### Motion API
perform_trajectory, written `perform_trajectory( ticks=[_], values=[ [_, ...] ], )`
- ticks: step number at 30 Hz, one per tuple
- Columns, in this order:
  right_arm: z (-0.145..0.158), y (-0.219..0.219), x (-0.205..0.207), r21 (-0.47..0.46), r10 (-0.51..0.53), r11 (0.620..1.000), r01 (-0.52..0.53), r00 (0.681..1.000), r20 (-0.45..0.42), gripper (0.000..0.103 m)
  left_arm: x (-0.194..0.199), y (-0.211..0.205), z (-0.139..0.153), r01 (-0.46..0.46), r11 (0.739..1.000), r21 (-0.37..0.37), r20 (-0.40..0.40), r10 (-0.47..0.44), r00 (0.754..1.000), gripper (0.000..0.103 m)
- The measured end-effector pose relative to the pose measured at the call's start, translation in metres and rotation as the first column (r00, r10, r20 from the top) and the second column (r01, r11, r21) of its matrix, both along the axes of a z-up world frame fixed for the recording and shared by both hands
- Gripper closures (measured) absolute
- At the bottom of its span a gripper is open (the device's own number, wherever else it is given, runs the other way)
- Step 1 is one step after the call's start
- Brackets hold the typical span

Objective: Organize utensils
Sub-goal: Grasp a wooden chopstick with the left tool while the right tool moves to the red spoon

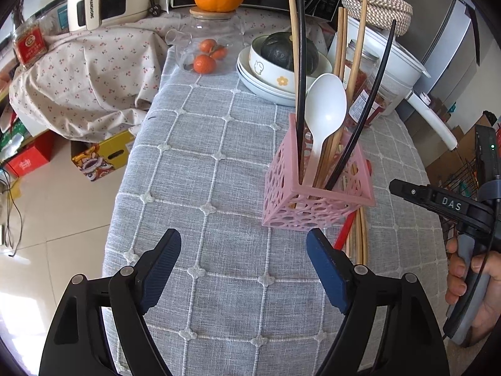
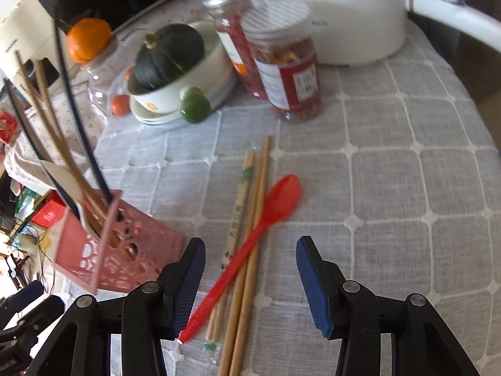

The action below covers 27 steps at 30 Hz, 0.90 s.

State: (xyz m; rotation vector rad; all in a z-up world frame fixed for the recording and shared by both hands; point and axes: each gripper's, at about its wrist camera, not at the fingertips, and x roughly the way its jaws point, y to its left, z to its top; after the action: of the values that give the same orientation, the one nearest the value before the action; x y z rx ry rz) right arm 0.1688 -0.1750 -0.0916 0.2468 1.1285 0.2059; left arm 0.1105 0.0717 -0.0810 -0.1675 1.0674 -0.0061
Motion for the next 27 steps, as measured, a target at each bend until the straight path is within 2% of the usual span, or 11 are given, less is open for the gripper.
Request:
perform_trajectory(
  ticks=[4, 10, 15, 18, 19, 20, 27],
  values=[
    [-0.019, -0.004, 0.009, -0.016, -0.021, 1.0, 0.02, 0.999, -0.044, 0.05, 0.001, -0.004, -0.002, 0.019, 1.0, 0.015, -0.007, -0.019, 1.0, 0.019],
    [-0.033, -0.002, 0.026, 0.022, -0.038, 0.999, 0.039, 0.998, -0.056, 0.051, 0.0, -0.012, -0.004, 0.064, 0.998, 0.018, -0.012, -0.064, 0.998, 0.019],
    [-0.043, -0.001, 0.039, 0.07, -0.064, 0.995, 0.067, 0.997, -0.05, 0.065, -0.002, -0.017, -0.003, 0.092, 0.996, 0.021, -0.009, -0.092, 0.996, 0.019],
    [-0.048, -0.002, 0.043, 0.064, -0.08, 0.995, 0.083, 0.996, -0.037, 0.078, -0.004, -0.024, -0.002, 0.123, 0.992, 0.027, -0.005, -0.123, 0.992, 0.019],
    [-0.049, -0.003, 0.043, 0.072, -0.074, 0.994, 0.076, 0.997, -0.029, 0.087, -0.005, -0.026, -0.002, 0.133, 0.991, 0.029, -0.003, -0.133, 0.991, 0.019],
    [-0.048, -0.004, 0.044, 0.084, -0.069, 0.994, 0.071, 0.997, -0.029, 0.092, -0.006, -0.028, -0.001, 0.144, 0.989, 0.03, 0.0, -0.144, 0.99, 0.019],
    [-0.041, -0.03, 0.03, 0.091, -0.06, 0.994, 0.064, 0.997, -0.044, 0.093, -0.016, -0.053, 0.003, 0.233, 0.972, 0.021, 0.008, -0.234, 0.972, 0.021]
  ],
)
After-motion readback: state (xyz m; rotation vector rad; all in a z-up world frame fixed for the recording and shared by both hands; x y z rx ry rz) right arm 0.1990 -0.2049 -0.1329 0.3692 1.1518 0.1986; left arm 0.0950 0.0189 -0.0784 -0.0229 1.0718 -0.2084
